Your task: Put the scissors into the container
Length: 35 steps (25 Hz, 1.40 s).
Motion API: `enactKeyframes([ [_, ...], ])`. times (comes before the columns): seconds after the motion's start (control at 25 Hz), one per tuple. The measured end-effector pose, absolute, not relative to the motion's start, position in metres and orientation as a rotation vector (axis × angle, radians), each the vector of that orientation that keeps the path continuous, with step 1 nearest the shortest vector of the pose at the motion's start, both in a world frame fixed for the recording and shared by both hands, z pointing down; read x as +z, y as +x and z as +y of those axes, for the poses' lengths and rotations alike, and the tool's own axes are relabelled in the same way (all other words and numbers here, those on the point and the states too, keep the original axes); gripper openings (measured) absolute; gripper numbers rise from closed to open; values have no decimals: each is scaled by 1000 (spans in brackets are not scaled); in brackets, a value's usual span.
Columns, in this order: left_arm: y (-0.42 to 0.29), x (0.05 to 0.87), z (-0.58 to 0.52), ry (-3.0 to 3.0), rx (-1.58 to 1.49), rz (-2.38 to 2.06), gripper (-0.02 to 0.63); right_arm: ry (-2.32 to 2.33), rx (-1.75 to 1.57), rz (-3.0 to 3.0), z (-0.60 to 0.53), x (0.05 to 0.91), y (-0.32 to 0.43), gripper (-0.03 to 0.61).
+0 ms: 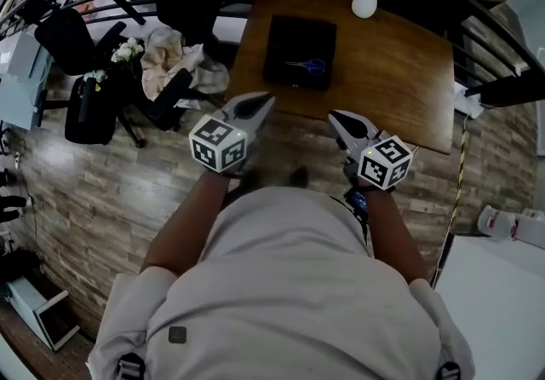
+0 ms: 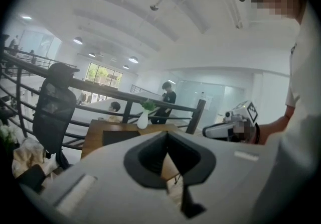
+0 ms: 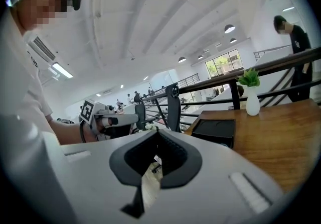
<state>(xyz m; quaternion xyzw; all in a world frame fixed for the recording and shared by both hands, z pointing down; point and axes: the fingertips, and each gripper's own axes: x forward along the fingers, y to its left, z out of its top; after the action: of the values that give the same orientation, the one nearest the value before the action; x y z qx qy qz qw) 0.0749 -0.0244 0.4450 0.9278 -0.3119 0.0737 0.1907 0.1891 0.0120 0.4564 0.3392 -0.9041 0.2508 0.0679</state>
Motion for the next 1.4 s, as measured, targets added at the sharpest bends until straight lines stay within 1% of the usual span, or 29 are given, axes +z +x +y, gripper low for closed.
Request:
enactKeyframes([
  [0.44, 7, 440, 8, 2681, 274, -682, 5, 1182, 771, -2695, 40, 453, 111, 8],
  [0.76, -22, 438, 36, 2713, 261, -569, 3, 1255, 725, -2677, 70, 448, 74, 8],
  [1.08, -39, 432, 47, 2729, 258, -519, 3, 1304, 694, -2648, 84, 439, 63, 8],
  [1.4, -39, 424, 50, 2763, 259, -468, 3, 1347, 674, -2642, 89, 431, 59, 8],
])
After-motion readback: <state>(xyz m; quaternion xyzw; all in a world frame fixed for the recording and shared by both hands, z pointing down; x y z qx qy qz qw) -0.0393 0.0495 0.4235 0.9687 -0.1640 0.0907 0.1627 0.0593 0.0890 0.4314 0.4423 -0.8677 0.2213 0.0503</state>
